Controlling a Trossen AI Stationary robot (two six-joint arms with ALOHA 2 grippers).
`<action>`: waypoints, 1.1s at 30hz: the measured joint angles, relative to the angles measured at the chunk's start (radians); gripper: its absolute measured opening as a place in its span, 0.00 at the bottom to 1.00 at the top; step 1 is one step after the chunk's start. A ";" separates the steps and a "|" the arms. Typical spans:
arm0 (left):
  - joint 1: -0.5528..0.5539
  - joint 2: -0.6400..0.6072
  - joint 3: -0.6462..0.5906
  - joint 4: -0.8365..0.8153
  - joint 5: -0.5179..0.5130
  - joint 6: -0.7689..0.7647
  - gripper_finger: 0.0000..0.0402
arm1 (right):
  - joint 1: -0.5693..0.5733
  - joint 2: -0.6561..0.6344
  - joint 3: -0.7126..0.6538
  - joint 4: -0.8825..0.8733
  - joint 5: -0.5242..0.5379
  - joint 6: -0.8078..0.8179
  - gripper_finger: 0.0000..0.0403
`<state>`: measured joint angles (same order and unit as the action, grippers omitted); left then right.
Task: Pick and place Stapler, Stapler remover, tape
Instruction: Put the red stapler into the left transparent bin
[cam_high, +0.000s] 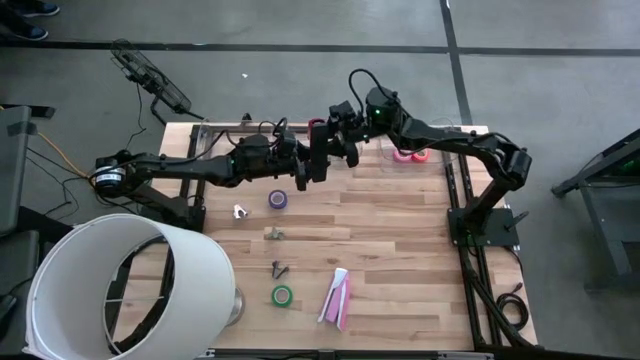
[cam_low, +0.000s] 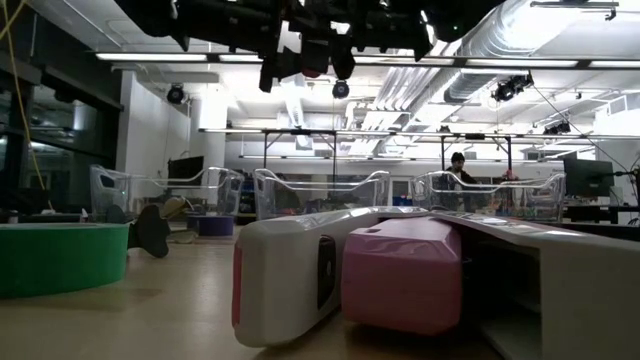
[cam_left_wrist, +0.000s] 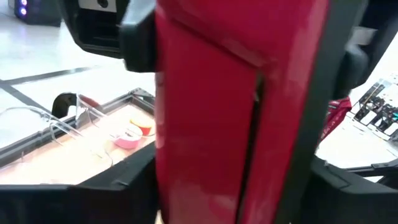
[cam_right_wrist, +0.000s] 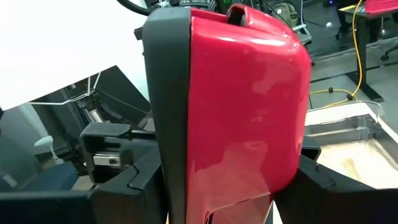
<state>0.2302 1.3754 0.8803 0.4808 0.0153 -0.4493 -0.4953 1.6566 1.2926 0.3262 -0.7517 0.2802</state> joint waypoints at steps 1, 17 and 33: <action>0.000 0.000 0.000 -0.002 -0.001 0.000 0.57 | 0.000 0.000 0.000 -0.002 -0.002 0.000 0.51; 0.000 0.000 0.000 -0.013 0.002 -0.004 0.50 | -0.001 -0.001 0.000 -0.027 -0.009 -0.001 0.51; -0.001 0.000 0.000 -0.013 -0.011 -0.027 0.50 | -0.002 -0.001 0.000 -0.029 -0.012 0.047 0.51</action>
<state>0.2291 1.3754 0.8799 0.4679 0.0041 -0.4763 -0.4973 1.6558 1.2922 0.2970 -0.7637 0.3272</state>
